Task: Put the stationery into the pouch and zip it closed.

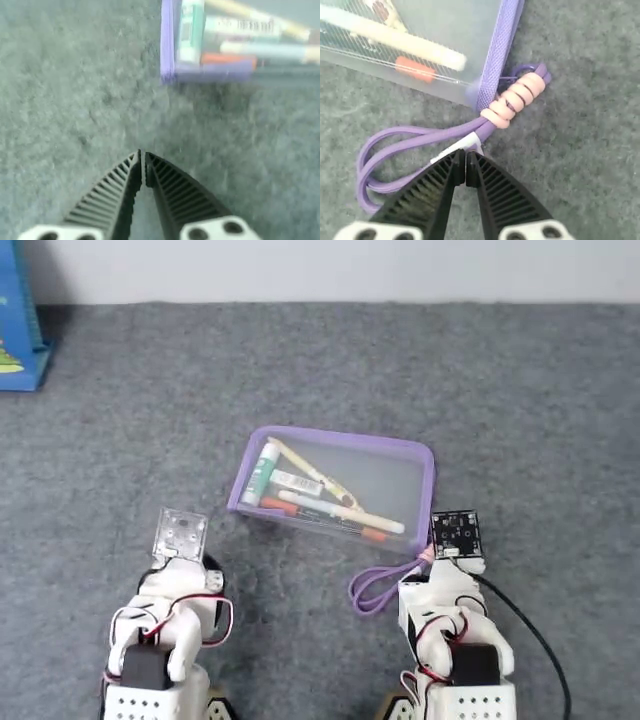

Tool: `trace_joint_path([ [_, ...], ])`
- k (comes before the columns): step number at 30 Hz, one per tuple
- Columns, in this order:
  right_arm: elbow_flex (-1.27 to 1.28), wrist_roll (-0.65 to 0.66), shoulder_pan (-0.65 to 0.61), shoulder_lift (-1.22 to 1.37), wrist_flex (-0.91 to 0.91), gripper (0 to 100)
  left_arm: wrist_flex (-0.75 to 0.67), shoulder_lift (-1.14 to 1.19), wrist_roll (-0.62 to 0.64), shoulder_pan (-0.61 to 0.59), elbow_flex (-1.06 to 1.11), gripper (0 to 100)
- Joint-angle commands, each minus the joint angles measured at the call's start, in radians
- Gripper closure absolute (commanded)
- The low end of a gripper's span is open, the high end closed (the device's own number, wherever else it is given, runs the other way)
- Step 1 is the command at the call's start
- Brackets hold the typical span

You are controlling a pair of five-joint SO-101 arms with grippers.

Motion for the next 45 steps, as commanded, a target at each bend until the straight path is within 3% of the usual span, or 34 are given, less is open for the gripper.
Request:
trace_joint_path([
  [1, 0.020, -0.011, 0.012, -0.005, 0.039, 99.0, 0.061, -0.011, -0.011, -0.008, -0.008, 99],
  [16, 0.020, -0.011, 0.113, -0.005, 0.041, 98.7, 0.061, -0.011, -0.011, -0.008, -0.008, 99],
  [45, 0.020, -0.011, 0.105, -0.005, 0.041, 98.9, 0.061, -0.011, -0.011, -0.008, -0.008, 99],
])
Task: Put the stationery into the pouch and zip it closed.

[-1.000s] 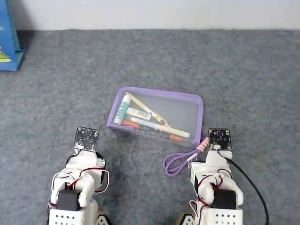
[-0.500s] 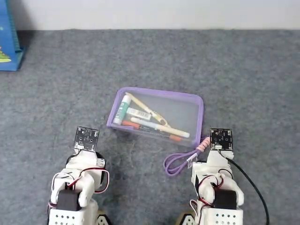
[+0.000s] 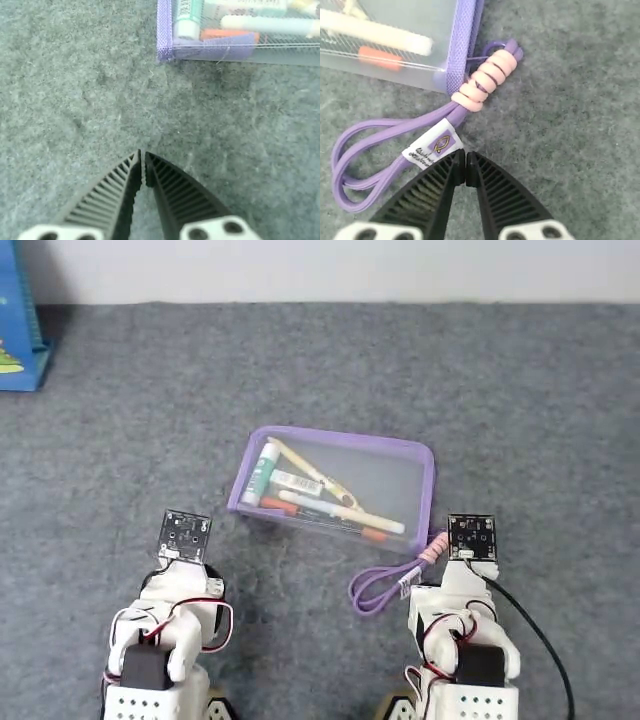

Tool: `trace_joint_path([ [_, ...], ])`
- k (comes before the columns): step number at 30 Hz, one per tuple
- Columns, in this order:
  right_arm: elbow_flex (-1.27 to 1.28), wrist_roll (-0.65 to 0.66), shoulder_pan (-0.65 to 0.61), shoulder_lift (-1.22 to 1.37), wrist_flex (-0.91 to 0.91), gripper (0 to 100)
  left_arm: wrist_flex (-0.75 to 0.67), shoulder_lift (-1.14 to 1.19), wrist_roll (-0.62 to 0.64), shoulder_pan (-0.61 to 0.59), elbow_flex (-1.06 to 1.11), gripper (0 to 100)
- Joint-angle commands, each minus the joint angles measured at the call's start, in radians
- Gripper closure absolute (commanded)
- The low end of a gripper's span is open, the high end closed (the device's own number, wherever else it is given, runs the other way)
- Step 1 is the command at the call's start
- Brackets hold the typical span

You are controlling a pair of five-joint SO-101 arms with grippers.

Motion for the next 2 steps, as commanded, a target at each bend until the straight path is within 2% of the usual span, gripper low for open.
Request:
trace_joint_path([
  [1, 0.020, -0.011, 0.005, -0.005, 0.007, 98.9, 0.008, -0.011, -0.011, -0.008, -0.008, 99],
  [2, 0.020, -0.011, 0.005, -0.005, 0.007, 98.9, 0.008, -0.011, -0.011, -0.008, -0.008, 99],
])
